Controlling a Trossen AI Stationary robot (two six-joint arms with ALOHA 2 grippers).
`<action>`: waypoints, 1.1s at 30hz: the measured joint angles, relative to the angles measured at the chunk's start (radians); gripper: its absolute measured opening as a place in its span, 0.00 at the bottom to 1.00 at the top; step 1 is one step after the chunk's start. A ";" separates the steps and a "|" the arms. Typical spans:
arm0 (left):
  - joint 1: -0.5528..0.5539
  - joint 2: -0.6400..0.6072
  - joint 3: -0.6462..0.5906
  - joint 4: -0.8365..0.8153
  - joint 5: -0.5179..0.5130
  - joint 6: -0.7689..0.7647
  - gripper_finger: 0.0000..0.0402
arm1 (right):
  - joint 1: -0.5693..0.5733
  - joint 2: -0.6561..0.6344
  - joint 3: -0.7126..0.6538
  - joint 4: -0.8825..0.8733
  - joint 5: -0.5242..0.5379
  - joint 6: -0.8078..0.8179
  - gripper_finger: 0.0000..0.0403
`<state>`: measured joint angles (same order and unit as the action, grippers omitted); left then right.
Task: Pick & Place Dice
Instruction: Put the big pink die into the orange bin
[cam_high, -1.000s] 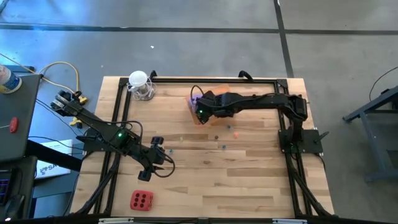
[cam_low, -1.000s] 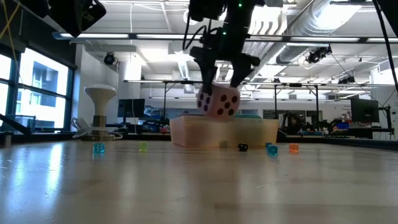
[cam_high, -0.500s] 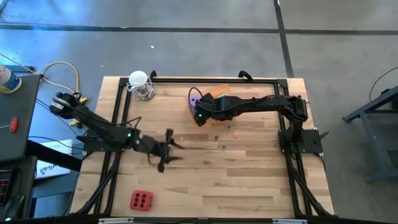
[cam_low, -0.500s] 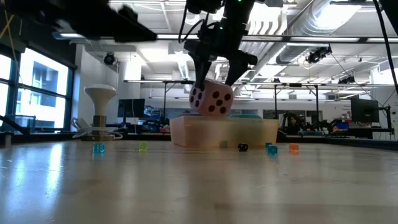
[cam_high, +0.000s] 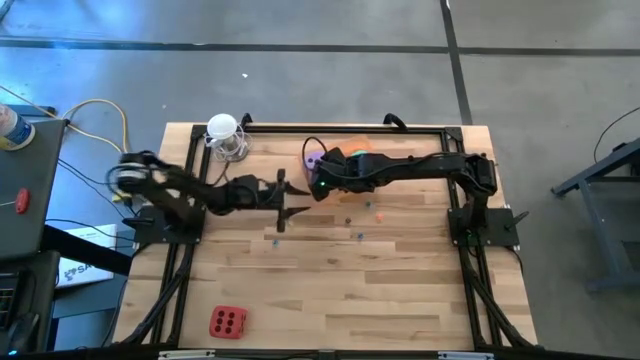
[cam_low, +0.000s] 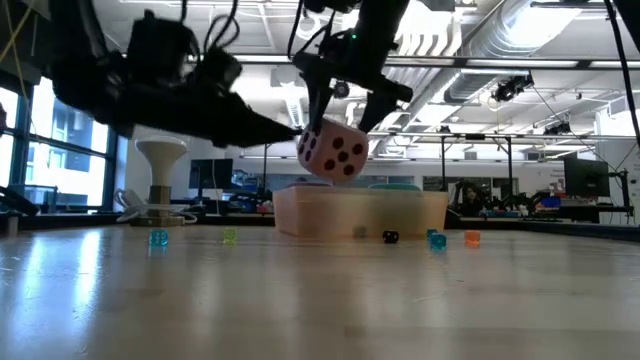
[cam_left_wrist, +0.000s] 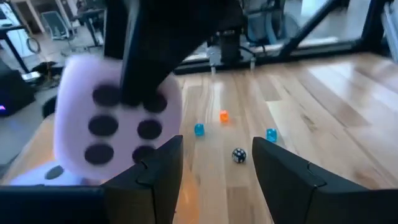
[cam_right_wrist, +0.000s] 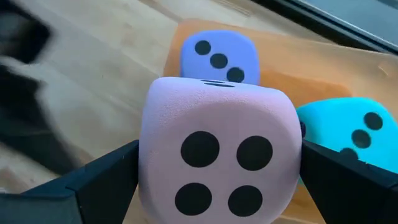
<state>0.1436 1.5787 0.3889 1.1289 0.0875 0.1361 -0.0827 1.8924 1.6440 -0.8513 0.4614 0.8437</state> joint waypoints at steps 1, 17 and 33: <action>0.016 0.047 0.000 0.064 0.027 -0.017 0.46 | 0.004 -0.005 0.000 0.002 0.002 0.001 0.99; 0.035 0.347 0.069 0.436 0.066 -0.013 0.46 | 0.012 -0.014 0.000 -0.012 -0.024 0.028 0.99; 0.086 0.322 0.109 0.298 -0.077 -0.015 0.46 | 0.028 -0.014 0.000 0.010 -0.019 0.028 0.99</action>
<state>0.2297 1.9007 0.4982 1.4270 0.0102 0.1212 -0.0543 1.8782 1.6444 -0.8416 0.4428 0.8719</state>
